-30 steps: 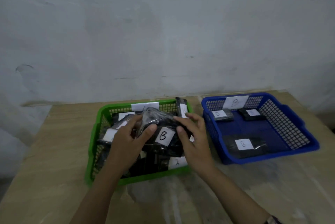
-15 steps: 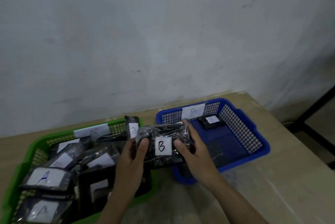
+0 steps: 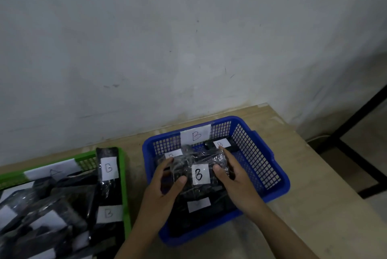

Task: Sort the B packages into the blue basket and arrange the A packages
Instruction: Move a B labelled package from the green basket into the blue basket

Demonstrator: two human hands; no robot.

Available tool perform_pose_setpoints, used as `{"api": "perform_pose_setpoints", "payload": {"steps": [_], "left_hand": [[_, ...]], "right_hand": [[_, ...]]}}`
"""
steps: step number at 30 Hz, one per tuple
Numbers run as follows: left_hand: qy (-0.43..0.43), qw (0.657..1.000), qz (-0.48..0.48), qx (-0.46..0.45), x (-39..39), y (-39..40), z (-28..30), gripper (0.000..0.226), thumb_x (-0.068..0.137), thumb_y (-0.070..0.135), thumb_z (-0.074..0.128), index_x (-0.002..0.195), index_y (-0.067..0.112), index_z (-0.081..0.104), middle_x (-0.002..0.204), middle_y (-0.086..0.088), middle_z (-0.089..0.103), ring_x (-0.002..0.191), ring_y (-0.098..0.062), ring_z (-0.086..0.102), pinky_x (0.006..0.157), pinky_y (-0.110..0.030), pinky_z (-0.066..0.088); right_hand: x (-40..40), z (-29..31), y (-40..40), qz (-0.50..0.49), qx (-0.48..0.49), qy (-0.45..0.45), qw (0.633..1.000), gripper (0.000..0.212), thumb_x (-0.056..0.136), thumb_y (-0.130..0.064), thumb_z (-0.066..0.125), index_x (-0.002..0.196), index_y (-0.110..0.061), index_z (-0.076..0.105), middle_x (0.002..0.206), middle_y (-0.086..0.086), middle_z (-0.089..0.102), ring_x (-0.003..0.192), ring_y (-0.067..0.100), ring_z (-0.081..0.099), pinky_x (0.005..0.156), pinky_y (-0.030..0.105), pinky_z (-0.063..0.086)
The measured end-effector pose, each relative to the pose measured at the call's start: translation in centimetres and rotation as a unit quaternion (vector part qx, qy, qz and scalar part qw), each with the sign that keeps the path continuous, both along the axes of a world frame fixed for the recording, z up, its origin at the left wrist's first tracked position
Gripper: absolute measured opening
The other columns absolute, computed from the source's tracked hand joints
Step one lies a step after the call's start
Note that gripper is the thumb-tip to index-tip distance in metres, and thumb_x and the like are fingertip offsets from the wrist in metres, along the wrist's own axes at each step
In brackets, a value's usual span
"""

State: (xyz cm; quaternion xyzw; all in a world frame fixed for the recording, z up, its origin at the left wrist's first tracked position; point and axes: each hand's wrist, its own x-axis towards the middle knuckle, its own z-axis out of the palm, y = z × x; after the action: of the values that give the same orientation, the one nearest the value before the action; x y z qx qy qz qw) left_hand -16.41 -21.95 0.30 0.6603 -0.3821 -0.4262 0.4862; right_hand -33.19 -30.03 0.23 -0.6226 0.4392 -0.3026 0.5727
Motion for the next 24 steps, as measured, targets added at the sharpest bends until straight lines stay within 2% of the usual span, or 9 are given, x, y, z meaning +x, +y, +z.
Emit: {"api": "perform_pose_setpoints", "payload": {"steps": [2, 4, 6, 8, 11, 13, 15, 18, 24], "left_hand": [[0.016, 1.0, 0.014, 0.0, -0.7, -0.6, -0.4, 0.047, 0.064, 0.054, 0.057, 0.106, 0.059, 0.038, 0.113, 0.016, 0.053, 0.099, -0.001, 0.054, 0.077, -0.023, 0.052], [0.025, 0.999, 0.017, 0.016, -1.2, -1.1, -0.7, 0.047, 0.066, 0.051, 0.06, 0.105, 0.061, 0.035, 0.108, 0.021, 0.051, 0.094, 0.002, 0.053, 0.068, -0.015, 0.049], [0.02, 0.999, 0.029, 0.031, -1.2, -1.3, -0.9, 0.053, 0.07, 0.048, 0.059, 0.117, 0.053, 0.035, 0.106, 0.019, 0.053, 0.095, -0.002, 0.054, 0.072, -0.02, 0.048], [-0.016, 0.997, 0.069, 0.021, -0.5, -1.3, -1.0, 0.049, 0.081, 0.039, 0.056, 0.127, 0.04, 0.039, 0.111, 0.011, 0.057, 0.095, -0.002, 0.055, 0.073, -0.02, 0.045], [-0.166, 0.978, 0.128, 0.001, 1.0, -0.8, -1.6, 0.04, 0.087, 0.032, 0.051, 0.127, 0.03, 0.043, 0.126, 0.003, 0.052, 0.106, -0.009, 0.051, 0.088, -0.026, 0.043], [-0.271, 0.954, 0.131, 0.01, 1.7, -0.4, -2.4, 0.043, 0.089, 0.032, 0.048, 0.131, 0.025, 0.04, 0.137, -0.001, 0.044, 0.124, -0.017, 0.04, 0.105, -0.036, 0.034], [-0.322, 0.94, 0.11, 0.032, 1.7, -0.4, -3.6, 0.05, 0.091, 0.032, 0.045, 0.138, 0.023, 0.03, 0.15, -0.001, 0.027, 0.138, -0.016, 0.02, 0.112, -0.033, 0.016], [-0.318, 0.943, 0.076, 0.067, 1.3, -0.7, -5.1, 0.057, 0.094, 0.034, 0.038, 0.143, 0.024, 0.01, 0.156, 0.005, -0.004, 0.139, -0.005, -0.011, 0.11, -0.024, -0.001], [-0.363, 0.927, 0.066, 0.068, 1.8, -0.7, -6.5, 0.055, 0.094, 0.038, 0.031, 0.131, 0.04, -0.01, 0.141, 0.017, -0.024, 0.132, -0.003, -0.025, 0.111, -0.025, -0.006]], "right_hand": [[-0.8, -0.2, -0.9, 0.036, 0.019, 0.011, 0.999, 0.075, 0.07, -0.056, 0.058, 0.137, -0.044, 0.026, 0.136, -0.015, 0.048, 0.121, 0.0, 0.047, 0.104, 0.03, 0.042], [-1.3, -0.2, -1.6, 0.063, 0.026, 0.014, 0.998, 0.07, 0.072, -0.051, 0.06, 0.134, -0.047, 0.028, 0.132, -0.019, 0.051, 0.115, -0.004, 0.052, 0.098, 0.024, 0.046], [-1.5, -0.1, -2.2, 0.057, 0.021, 0.013, 0.998, 0.063, 0.075, -0.043, 0.06, 0.132, -0.044, 0.032, 0.129, -0.015, 0.053, 0.112, -0.002, 0.054, 0.09, 0.018, 0.049], [-1.5, -0.5, -3.2, 0.007, 0.003, 0.029, 1.0, 0.061, 0.081, -0.037, 0.059, 0.136, -0.035, 0.032, 0.133, -0.008, 0.051, 0.119, 0.008, 0.051, 0.092, 0.021, 0.045], [-1.4, -1.0, -4.6, -0.068, -0.025, 0.058, 0.996, 0.056, 0.087, -0.03, 0.056, 0.137, -0.033, 0.031, 0.138, -0.008, 0.043, 0.126, 0.011, 0.041, 0.102, 0.03, 0.036], [-0.7, -1.3, -5.3, -0.062, -0.034, 0.058, 0.996, 0.05, 0.088, -0.028, 0.055, 0.133, -0.034, 0.035, 0.131, -0.013, 0.045, 0.115, -0.003, 0.045, 0.097, 0.017, 0.039], [0.2, -1.8, -5.9, -0.047, -0.034, 0.076, 0.995, 0.051, 0.088, -0.025, 0.055, 0.134, -0.033, 0.032, 0.123, -0.014, 0.045, 0.102, -0.009, 0.045, 0.084, 0.006, 0.037], [1.5, -3.0, -6.9, -0.044, -0.036, 0.117, 0.992, 0.058, 0.089, -0.024, 0.055, 0.139, -0.027, 0.026, 0.133, -0.003, 0.044, 0.111, 0.004, 0.039, 0.092, 0.021, 0.033], [2.0, -4.2, -7.7, -0.03, -0.035, 0.152, 0.987, 0.057, 0.089, -0.027, 0.054, 0.139, -0.03, 0.025, 0.138, 0.002, 0.045, 0.108, 0.008, 0.041, 0.088, 0.025, 0.036]]}}
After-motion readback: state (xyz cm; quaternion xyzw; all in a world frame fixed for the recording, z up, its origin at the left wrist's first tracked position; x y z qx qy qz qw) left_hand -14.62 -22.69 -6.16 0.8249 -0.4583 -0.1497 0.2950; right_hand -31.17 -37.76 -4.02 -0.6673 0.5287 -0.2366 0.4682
